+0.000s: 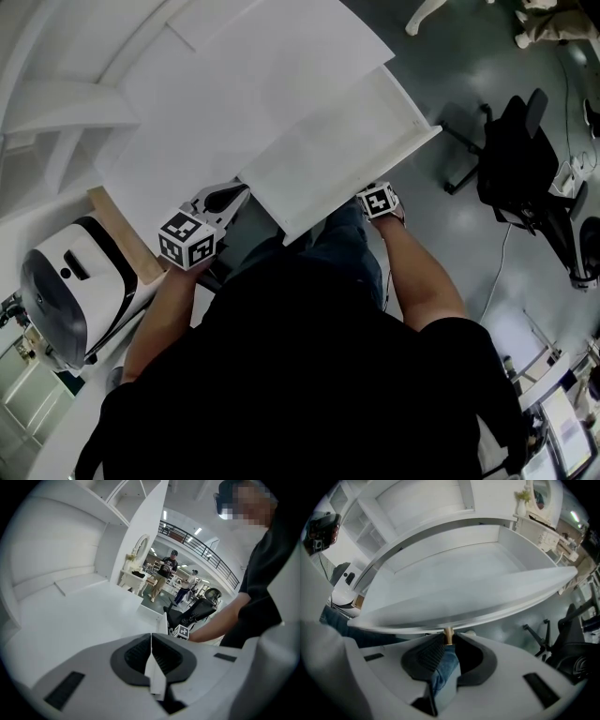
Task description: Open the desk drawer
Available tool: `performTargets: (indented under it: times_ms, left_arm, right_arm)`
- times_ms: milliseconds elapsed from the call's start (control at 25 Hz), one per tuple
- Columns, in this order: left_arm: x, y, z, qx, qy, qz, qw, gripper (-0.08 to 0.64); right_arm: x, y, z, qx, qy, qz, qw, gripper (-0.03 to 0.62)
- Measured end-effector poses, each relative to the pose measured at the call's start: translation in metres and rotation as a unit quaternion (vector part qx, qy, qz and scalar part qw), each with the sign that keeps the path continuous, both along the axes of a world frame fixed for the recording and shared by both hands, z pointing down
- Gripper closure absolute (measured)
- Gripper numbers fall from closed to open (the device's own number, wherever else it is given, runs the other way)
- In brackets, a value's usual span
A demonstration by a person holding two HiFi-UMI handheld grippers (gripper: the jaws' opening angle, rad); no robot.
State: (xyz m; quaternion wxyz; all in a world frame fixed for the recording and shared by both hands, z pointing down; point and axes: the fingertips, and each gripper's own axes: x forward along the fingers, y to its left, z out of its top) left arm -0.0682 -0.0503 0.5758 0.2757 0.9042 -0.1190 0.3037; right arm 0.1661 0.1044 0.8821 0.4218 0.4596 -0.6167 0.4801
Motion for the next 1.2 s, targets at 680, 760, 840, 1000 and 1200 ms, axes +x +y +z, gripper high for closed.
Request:
performTargets:
  times_ms: [680,760,840,1000,1200]
  left_arm:
    - [-0.009,-0.006,0.003,-0.003,0.004,-0.012,0.9999,0.548]
    - [-0.010,-0.008,0.002,-0.002,0.005,-0.013,0.9999,0.548]
    - [-0.012,-0.010,0.001,-0.001,0.007,-0.017,0.9998,0.548]
    - [-0.015,-0.015,-0.001,0.001,0.011,-0.020,0.9997,0.548]
    - [-0.012,-0.018,-0.004,0.005,0.021,-0.017,0.9996,0.548]
  right_arm:
    - [0.001,0.001,0.002,-0.012,0.003,0.002,1.000,0.520]
    - [0.002,0.002,0.002,-0.015,0.004,0.013,1.000,0.518]
    - [0.002,0.004,0.002,-0.016,0.005,0.025,1.000,0.516]
    - [0.000,0.009,0.000,-0.014,0.010,0.038,0.999,0.490]
    - [0.010,0.020,-0.010,-0.007,0.016,0.073,0.997,0.485]
